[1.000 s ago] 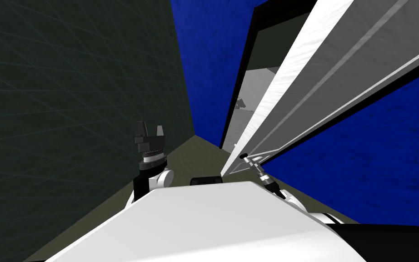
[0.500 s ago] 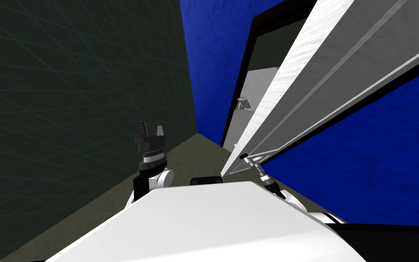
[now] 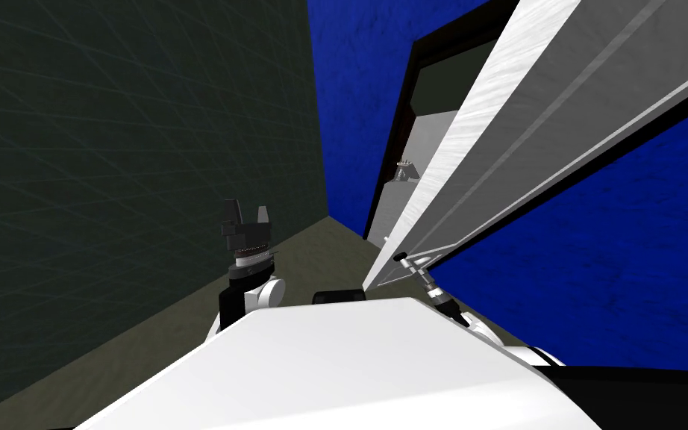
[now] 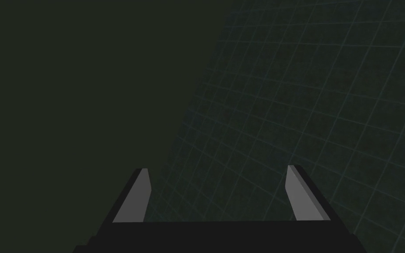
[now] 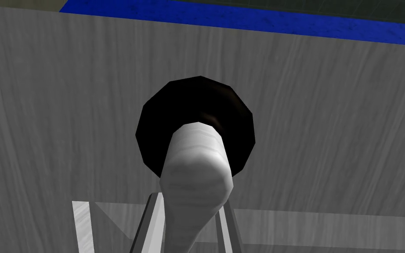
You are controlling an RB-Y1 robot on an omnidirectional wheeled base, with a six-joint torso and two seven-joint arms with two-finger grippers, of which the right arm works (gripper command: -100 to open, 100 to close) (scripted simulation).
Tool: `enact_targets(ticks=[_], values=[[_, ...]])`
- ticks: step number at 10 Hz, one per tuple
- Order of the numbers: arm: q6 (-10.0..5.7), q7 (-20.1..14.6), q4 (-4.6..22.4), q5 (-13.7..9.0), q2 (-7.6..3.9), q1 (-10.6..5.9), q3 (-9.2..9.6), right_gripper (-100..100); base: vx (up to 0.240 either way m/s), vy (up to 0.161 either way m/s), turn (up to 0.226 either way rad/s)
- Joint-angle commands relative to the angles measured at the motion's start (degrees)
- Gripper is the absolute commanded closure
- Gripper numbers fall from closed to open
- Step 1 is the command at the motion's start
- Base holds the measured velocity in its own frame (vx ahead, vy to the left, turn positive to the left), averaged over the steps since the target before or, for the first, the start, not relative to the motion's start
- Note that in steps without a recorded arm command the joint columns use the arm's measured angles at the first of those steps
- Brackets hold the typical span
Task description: Pull the door open
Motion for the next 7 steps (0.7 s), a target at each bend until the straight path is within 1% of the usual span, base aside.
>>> enact_targets(ticks=[1, 2, 3, 5, 6, 7], values=[[0.0, 0.0, 0.0, 0.0, 0.0, 0.0, 0.0, 100, -0.037, -0.011, -0.001], [-0.38, 0.0, 0.6, 0.1, 0.0, -0.19, -0.02, 100, -0.134, -0.039, 0.149], [-0.43, 0.0, 0.7, 0.2, -0.02, -0.24, -0.04, 100, -0.174, -0.064, 0.158], [-0.68, 0.0, 1.1, 0.3, -0.11, -0.46, -0.16, 100, -0.171, -0.094, 0.159], [-0.82, 0.0, 1.3, 0.4, -0.17, -0.59, -0.23, 100, -0.173, -0.059, 0.179], [-0.9, 0.0, 1.4, 0.4, -0.19, -0.65, -0.26, 100, -0.163, -0.061, 0.1]])
